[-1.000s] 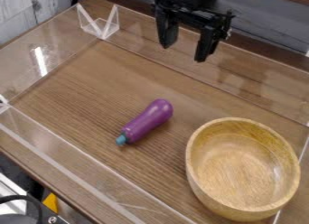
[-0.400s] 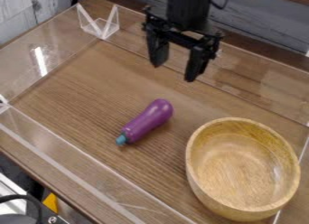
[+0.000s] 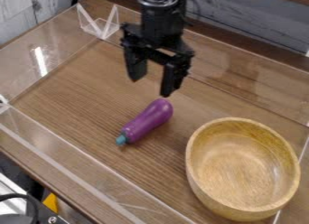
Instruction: Put the purple eggplant in the brown bowl
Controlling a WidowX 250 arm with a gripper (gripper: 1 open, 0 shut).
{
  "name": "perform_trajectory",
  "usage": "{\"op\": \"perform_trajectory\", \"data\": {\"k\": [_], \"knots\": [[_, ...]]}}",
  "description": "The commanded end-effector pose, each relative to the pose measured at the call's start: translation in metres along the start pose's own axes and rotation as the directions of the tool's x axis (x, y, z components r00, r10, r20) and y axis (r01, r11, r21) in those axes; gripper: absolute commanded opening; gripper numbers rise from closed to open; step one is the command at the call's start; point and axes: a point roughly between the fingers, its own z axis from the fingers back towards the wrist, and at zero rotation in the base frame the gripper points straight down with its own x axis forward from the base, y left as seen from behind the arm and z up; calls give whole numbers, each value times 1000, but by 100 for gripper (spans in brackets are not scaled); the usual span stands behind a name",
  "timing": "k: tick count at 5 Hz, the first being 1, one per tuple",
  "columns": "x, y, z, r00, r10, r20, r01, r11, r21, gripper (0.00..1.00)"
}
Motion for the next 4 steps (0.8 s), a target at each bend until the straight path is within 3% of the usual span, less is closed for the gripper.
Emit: {"op": "perform_trajectory", "data": {"k": [1, 4], "knots": [[-2, 7, 2, 999, -8, 52, 7, 1000, 9, 100], [-5, 8, -21, 998, -35, 48, 35, 999, -5, 100]]}}
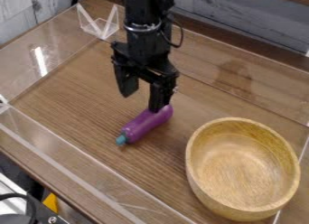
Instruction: Put the purple eggplant in the brown bowl
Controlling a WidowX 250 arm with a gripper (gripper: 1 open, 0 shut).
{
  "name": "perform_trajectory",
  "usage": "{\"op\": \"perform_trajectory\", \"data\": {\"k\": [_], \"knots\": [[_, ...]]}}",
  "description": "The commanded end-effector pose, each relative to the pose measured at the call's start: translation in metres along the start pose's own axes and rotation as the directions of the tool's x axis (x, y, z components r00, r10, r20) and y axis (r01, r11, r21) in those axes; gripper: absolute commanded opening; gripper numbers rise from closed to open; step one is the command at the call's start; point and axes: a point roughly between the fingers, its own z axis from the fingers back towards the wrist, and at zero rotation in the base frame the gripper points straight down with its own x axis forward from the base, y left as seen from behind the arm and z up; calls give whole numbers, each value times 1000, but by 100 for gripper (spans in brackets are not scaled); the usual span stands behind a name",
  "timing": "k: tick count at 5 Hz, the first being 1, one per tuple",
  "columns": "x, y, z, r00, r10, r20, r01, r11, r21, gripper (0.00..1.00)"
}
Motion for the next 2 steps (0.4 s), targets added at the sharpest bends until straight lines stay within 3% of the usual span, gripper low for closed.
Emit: {"op": "perform_trajectory", "data": {"k": [1, 2], "knots": [[2, 5, -1, 1000, 3, 29, -3, 1000, 3, 100], [2, 5, -8, 999, -5, 34, 4, 1000, 1, 100]]}}
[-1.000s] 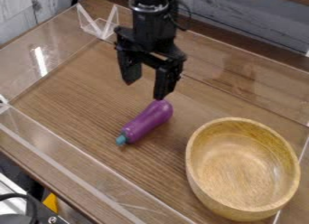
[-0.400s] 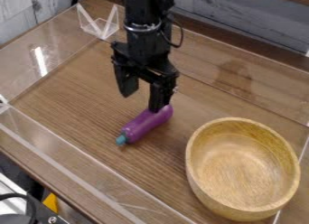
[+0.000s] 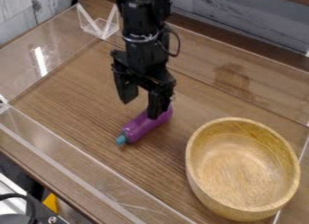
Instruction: Put the purple eggplant in the brown bowl
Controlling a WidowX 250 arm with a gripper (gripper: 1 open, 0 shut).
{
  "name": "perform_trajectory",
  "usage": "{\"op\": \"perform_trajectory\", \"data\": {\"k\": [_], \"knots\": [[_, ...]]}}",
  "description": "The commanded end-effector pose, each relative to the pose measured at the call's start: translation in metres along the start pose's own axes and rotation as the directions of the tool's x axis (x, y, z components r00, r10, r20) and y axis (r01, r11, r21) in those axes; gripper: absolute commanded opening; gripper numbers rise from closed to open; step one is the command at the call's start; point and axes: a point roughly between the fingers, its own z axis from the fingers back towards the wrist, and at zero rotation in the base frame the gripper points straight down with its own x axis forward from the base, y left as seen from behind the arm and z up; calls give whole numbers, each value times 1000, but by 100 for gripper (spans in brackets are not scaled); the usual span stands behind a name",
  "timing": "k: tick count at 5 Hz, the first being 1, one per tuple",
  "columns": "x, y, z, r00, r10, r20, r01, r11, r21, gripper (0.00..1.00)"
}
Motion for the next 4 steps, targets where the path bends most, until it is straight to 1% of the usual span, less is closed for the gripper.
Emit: {"op": "perform_trajectory", "data": {"k": [1, 4], "knots": [[3, 3, -1, 1000, -2, 30, 2, 1000, 6, 100], [4, 6, -20, 999, -14, 39, 14, 1000, 13, 100]]}}
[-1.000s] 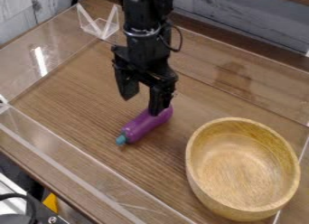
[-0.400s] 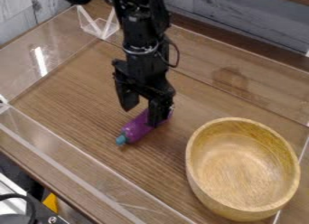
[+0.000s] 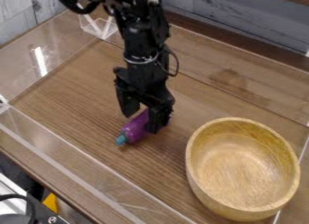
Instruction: Put the purple eggplant in the brown bowl
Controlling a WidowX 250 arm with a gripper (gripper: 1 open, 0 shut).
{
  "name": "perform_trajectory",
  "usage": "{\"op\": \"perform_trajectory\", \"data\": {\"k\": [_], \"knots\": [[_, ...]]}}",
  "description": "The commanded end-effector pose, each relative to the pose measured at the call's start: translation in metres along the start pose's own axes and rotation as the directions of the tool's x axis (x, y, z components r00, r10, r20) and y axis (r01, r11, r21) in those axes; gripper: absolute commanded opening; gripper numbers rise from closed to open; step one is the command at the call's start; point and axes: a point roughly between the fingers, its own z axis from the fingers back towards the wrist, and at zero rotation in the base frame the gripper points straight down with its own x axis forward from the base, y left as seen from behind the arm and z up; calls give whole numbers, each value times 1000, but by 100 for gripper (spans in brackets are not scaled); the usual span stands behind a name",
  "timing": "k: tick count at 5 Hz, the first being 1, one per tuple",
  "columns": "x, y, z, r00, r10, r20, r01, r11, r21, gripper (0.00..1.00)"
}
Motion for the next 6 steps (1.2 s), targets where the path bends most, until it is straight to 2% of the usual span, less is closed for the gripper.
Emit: {"op": "perform_trajectory", "data": {"k": [1, 2, 3, 4, 5, 6], "knots": [[4, 6, 1, 1000, 3, 30, -3, 1000, 7, 0], [5, 6, -1, 999, 3, 43, -3, 1000, -1, 0], [5, 3, 0, 999, 3, 54, -3, 1000, -9, 100], [6, 2, 0, 998, 4, 62, -3, 1000, -12, 0], [6, 1, 1, 998, 5, 69, -4, 1000, -15, 0], [5, -2, 7, 998, 20, 68, -18, 999, -31, 0]]}}
